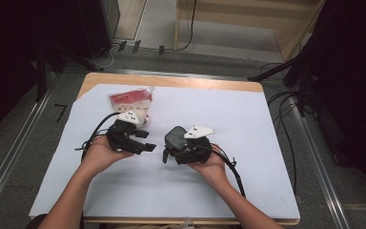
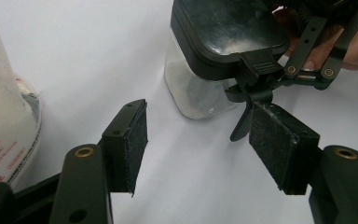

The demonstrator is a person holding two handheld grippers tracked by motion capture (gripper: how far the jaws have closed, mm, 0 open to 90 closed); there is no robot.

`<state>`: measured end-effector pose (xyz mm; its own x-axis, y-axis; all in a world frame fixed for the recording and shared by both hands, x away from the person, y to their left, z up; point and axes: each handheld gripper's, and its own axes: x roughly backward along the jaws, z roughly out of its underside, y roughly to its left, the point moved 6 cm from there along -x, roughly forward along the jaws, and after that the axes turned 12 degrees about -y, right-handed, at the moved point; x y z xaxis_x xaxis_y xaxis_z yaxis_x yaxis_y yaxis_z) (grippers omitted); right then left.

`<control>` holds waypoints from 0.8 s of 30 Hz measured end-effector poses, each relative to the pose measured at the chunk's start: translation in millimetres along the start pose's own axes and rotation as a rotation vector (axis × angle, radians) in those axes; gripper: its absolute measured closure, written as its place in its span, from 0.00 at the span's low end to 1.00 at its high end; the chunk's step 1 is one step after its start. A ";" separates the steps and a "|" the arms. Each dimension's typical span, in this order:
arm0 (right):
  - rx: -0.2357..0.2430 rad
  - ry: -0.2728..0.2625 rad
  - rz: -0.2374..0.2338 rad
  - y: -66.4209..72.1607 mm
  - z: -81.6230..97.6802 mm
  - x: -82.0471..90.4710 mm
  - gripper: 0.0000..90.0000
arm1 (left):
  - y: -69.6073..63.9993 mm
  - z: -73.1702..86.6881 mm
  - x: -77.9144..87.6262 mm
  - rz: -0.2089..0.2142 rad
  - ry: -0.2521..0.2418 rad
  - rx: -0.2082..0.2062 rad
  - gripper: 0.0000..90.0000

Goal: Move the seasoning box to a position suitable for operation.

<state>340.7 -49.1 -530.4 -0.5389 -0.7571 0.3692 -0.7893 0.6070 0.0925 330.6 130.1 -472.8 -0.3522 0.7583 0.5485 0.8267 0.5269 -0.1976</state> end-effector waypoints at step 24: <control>-0.001 0.055 -0.019 1.0 7.1 22.9 0.16 | 0.9 -0.7 1.5 -0.009 -0.013 0.001 0.43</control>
<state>325.4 -67.6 -528.4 -0.5068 -0.7544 0.4172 -0.7990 0.5927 0.1012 331.2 131.4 -471.6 -0.3655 0.7582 0.5399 0.8228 0.5344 -0.1935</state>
